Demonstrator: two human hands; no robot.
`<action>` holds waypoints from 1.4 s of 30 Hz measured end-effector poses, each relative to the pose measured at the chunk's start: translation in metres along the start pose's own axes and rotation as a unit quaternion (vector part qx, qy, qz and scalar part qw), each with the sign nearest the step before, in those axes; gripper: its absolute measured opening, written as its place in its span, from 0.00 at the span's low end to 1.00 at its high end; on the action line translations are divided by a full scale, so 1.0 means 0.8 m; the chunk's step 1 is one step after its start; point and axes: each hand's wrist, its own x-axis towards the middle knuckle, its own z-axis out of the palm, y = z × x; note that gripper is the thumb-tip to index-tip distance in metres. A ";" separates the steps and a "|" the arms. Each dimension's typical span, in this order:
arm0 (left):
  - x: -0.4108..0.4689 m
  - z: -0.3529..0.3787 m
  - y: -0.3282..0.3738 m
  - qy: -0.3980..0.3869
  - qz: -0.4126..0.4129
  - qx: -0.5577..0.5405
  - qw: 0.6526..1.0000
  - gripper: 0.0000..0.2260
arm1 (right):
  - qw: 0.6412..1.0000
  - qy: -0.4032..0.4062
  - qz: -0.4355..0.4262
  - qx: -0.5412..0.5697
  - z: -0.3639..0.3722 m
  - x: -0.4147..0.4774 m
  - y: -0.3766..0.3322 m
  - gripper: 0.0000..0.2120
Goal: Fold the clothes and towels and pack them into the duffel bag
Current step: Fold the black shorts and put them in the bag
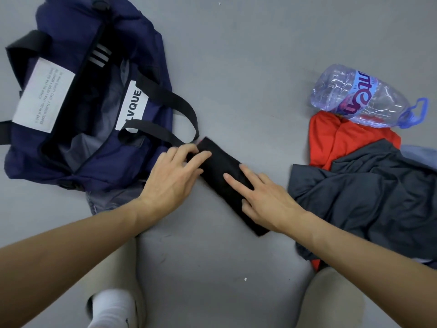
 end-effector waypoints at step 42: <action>0.005 -0.165 -0.222 0.120 -0.216 -0.043 0.968 0.21 | 0.743 0.054 0.044 0.666 -0.165 0.265 -0.233 0.27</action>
